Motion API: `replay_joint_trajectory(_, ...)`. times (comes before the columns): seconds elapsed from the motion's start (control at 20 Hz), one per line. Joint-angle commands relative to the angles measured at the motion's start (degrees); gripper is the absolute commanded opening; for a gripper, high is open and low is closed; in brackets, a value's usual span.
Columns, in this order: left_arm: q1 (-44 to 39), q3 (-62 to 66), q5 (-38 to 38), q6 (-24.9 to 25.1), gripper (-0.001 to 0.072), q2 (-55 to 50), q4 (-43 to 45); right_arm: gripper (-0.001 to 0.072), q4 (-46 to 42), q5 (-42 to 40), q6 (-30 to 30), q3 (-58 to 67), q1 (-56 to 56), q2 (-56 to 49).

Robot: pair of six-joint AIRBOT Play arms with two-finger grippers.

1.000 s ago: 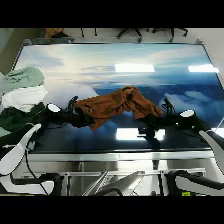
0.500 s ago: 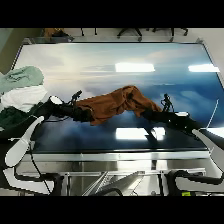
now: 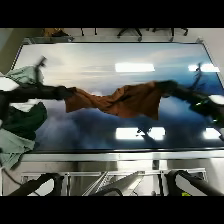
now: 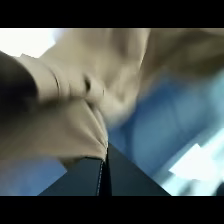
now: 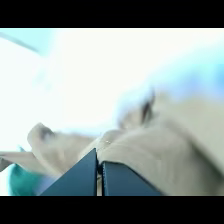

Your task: Fold the shirts.

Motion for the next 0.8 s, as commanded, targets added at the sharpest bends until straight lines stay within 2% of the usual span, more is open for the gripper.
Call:
replay_joint_trajectory(0.0, 6.43, 14.40, 0.13, -2.36, 0.0012, 14.05, -0.17, 0.0019, 0.55, 5.42, 3.04, 15.61, -7.39, 9.68)
replay_joint_trajectory(0.2, 14.53, 27.82, 4.46, -1.49, 0.0011, 25.33, 1.22, 0.0019, 0.52, 4.57, 3.04, 30.25, -11.91, 14.53)
replay_joint_trajectory(0.35, 21.88, 29.55, 4.04, -1.55, 0.0011, 29.57, 8.15, 0.0019, -2.47, 4.52, 4.72, 34.71, -13.57, 15.19)
replay_joint_trajectory(0.5, 21.57, 20.04, 3.26, -1.51, 0.0011, 29.66, 9.66, 0.0020, -11.34, 8.26, 11.61, 32.20, -13.81, 12.07)
replay_joint_trajectory(0.6, 17.73, 10.10, 2.71, -0.90, 0.0012, 27.41, 8.85, 0.0020, -11.28, 12.09, 12.31, 25.29, -13.25, 8.76)
replay_joint_trajectory(0.75, 9.09, -7.37, 6.88, 2.58, 0.0012, 20.59, 9.68, 0.0021, -11.52, 11.26, 11.93, 8.68, -9.51, 3.56)
